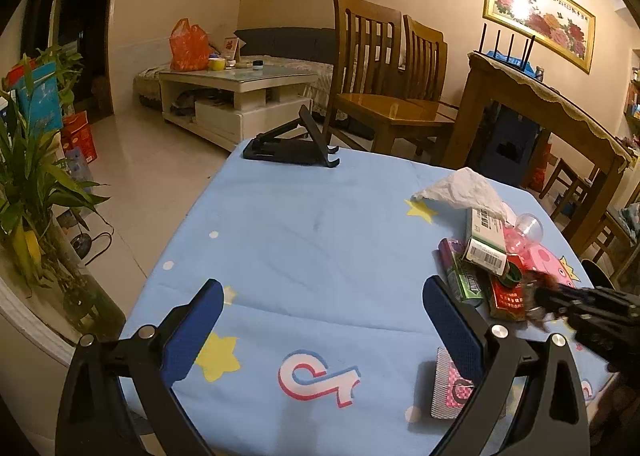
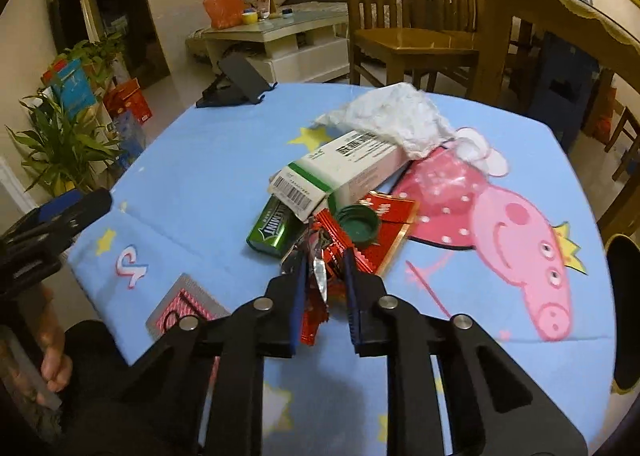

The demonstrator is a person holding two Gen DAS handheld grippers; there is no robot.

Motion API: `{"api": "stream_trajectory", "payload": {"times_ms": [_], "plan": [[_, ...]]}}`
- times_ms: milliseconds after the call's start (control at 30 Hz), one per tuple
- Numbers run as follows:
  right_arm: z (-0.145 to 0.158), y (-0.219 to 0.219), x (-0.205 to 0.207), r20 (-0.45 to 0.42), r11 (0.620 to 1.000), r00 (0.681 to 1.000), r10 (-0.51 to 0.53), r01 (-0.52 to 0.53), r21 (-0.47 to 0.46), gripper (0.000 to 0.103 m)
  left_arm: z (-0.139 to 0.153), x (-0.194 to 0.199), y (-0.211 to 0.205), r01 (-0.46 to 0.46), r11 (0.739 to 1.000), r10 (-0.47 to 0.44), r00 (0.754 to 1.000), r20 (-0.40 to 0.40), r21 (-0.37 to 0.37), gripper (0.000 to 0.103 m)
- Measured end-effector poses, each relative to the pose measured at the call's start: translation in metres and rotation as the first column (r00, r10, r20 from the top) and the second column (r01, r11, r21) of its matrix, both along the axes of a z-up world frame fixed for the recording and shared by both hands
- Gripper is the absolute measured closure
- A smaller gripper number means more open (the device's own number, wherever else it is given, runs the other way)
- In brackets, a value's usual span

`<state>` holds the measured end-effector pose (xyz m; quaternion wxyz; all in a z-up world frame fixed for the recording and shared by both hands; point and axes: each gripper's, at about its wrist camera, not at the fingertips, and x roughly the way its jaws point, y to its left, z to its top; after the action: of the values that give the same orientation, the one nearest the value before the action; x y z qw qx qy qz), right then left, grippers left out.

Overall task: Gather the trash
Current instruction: 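Grasp the red snack wrappers with the right gripper, then lift the red wrappers with the right gripper while the left gripper grasps the pink card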

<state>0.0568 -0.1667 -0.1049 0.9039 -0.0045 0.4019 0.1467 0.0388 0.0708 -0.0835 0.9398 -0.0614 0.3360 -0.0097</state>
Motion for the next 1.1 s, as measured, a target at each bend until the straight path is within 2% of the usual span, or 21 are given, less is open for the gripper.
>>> {"api": "stream_trajectory", "payload": {"times_ms": [133, 233, 333, 400, 500, 567, 633, 700, 767, 800, 900, 967, 1033, 1100], "plan": [[0.014, -0.044, -0.014, 0.012, 0.998, 0.998, -0.061, 0.060, 0.032, 0.087, -0.001, 0.000, -0.004, 0.034, 0.999, -0.034, 0.999, -0.007, -0.009, 0.007], [0.012, -0.083, -0.021, 0.003, 0.990, 0.992, -0.126, 0.126, 0.070, 0.087, -0.004, 0.001, -0.011, 0.116, 0.992, -0.118, 0.993, -0.030, -0.052, 0.007], [-0.004, -0.124, -0.026, -0.043, 0.964, 0.978, -0.203, 0.208, 0.166, 0.087, -0.008, -0.002, -0.024, 0.266, 0.953, -0.275, 0.960, -0.049, -0.142, 0.007], [0.000, -0.139, -0.029, -0.032, 0.952, 0.974, -0.223, 0.224, 0.210, 0.087, -0.013, -0.003, -0.038, 0.332, 0.929, -0.349, 0.934, -0.083, -0.166, 0.007], [0.008, -0.146, -0.037, 0.002, 0.950, 0.976, -0.218, 0.211, 0.231, 0.087, -0.021, 0.000, -0.054, 0.339, 0.933, -0.354, 0.925, -0.136, -0.121, 0.007], [0.007, -0.149, -0.038, -0.003, 0.948, 0.977, -0.214, 0.208, 0.241, 0.087, -0.023, 0.001, -0.055, 0.332, 0.933, -0.351, 0.923, -0.155, -0.136, 0.007], [0.007, -0.150, -0.039, -0.003, 0.947, 0.977, -0.211, 0.205, 0.247, 0.087, -0.030, 0.003, -0.051, 0.297, 0.936, -0.333, 0.920, -0.204, -0.190, 0.007], [0.008, -0.151, -0.040, 0.005, 0.946, 0.980, -0.201, 0.193, 0.259, 0.087, -0.039, 0.000, -0.045, 0.212, 0.951, -0.269, 0.925, -0.267, -0.223, 0.007], [0.007, -0.154, -0.041, 0.010, 0.945, 0.981, -0.193, 0.184, 0.270, 0.087, -0.045, -0.008, -0.040, 0.139, 0.951, -0.224, 0.925, -0.305, -0.277, 0.007], [0.006, -0.155, -0.042, 0.008, 0.943, 0.982, -0.190, 0.180, 0.280, 0.087, -0.042, -0.015, -0.041, 0.100, 0.955, -0.189, 0.931, -0.312, -0.279, 0.007], [0.008, -0.157, -0.043, 0.021, 0.940, 0.985, -0.173, 0.159, 0.302, 0.087, -0.040, -0.021, -0.054, 0.057, 0.941, -0.181, 0.918, -0.354, -0.334, 0.007], [0.010, -0.157, -0.043, 0.029, 0.940, 0.986, -0.162, 0.146, 0.310, 0.087, -0.040, -0.020, -0.069, 0.039, 0.947, -0.164, 0.912, -0.376, -0.318, 0.007], [0.012, -0.159, -0.046, 0.038, 0.939, 0.987, -0.155, 0.135, 0.317, 0.087, -0.042, -0.014, -0.085, -0.004, 0.967, -0.103, 0.908, -0.405, -0.255, 0.007], [0.016, -0.162, -0.049, 0.047, 0.936, 0.988, -0.148, 0.124, 0.329, 0.087, -0.042, -0.004, -0.094, -0.039, 0.963, -0.079, 0.906, -0.416, -0.267, 0.007]]}}
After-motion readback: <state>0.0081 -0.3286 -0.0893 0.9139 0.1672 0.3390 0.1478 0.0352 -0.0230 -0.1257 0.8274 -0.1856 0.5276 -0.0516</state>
